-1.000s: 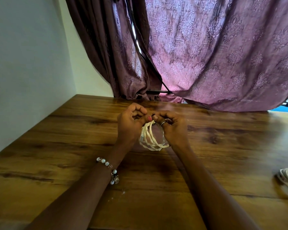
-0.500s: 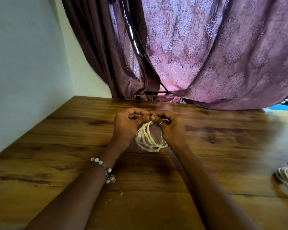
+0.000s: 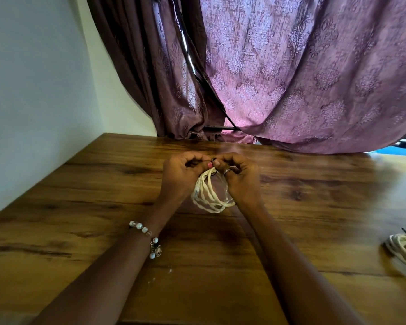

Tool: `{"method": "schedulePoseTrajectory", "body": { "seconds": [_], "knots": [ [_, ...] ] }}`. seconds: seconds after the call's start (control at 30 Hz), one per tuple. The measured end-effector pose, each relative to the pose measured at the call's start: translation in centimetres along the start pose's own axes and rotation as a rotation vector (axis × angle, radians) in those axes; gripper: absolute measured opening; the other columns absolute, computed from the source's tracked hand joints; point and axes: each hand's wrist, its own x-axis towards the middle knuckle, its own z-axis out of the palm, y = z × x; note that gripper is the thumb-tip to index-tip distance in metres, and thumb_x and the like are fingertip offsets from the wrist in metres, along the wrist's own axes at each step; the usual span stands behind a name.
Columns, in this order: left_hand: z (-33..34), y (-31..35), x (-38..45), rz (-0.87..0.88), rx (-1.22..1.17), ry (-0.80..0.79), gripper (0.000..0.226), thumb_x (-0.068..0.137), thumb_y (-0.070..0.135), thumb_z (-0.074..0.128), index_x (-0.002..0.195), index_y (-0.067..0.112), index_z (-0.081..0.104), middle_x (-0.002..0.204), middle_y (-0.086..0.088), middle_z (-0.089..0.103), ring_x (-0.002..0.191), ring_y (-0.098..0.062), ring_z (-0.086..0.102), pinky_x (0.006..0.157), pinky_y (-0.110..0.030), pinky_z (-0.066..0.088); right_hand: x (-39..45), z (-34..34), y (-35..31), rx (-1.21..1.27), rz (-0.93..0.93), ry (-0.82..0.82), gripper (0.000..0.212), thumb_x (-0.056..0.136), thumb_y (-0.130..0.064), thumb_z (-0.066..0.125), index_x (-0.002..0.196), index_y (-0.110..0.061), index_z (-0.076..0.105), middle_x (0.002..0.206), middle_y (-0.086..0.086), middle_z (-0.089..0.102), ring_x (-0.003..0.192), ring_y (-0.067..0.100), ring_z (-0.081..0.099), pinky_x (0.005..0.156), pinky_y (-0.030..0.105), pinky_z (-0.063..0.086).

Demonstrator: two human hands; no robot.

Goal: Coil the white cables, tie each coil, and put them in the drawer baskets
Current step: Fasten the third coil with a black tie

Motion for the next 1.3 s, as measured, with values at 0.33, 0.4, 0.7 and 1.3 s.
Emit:
{"method": "schedulePoseTrajectory", "body": {
  "seconds": [0.33, 0.4, 0.7, 1.3],
  "knots": [
    [-0.1, -0.3, -0.1, -0.004, -0.009, 0.016, 0.016, 0.074, 0.000, 0.075, 0.083, 0.013, 0.072, 0.080, 0.002, 0.071, 0.073, -0.007, 0.068, 0.070, -0.021, 0.054, 0.0, 0.2, -0.8, 0.060, 0.020, -0.039, 0.011, 0.080, 0.006, 0.068, 0.090, 0.004, 0.072, 0.081, 0.010, 0.070, 0.073, 0.006, 0.064, 0.066, 0.017, 0.050],
    [-0.2, -0.4, -0.1, -0.051, -0.039, 0.023, 0.019, 0.073, -0.001, 0.075, 0.079, 0.017, 0.071, 0.079, 0.002, 0.072, 0.073, -0.009, 0.069, 0.070, -0.024, 0.055, 0.0, 0.2, -0.9, 0.065, 0.026, -0.047, 0.011, 0.079, 0.009, 0.067, 0.088, 0.005, 0.072, 0.078, 0.007, 0.069, 0.069, -0.001, 0.062, 0.065, 0.014, 0.049],
    [-0.5, 0.4, -0.4, -0.193, -0.207, 0.042, 0.020, 0.072, 0.000, 0.076, 0.081, 0.009, 0.061, 0.067, -0.004, 0.067, 0.058, -0.009, 0.065, 0.054, -0.021, 0.052, -0.1, 0.0, -0.9, 0.068, 0.012, -0.096, 0.011, 0.078, 0.006, 0.069, 0.089, 0.002, 0.073, 0.083, 0.005, 0.071, 0.074, 0.000, 0.065, 0.069, 0.014, 0.050],
    [-0.7, 1.7, -0.3, -0.336, -0.350, -0.201, 0.041, 0.059, 0.005, 0.081, 0.098, 0.005, 0.069, 0.089, -0.009, 0.074, 0.082, -0.017, 0.070, 0.072, -0.026, 0.057, 0.0, -0.6, -0.9, 0.087, -0.046, 0.004, 0.026, 0.078, 0.008, 0.067, 0.086, -0.016, 0.072, 0.081, -0.002, 0.072, 0.077, 0.010, 0.069, 0.069, 0.025, 0.055]
  ]
}}
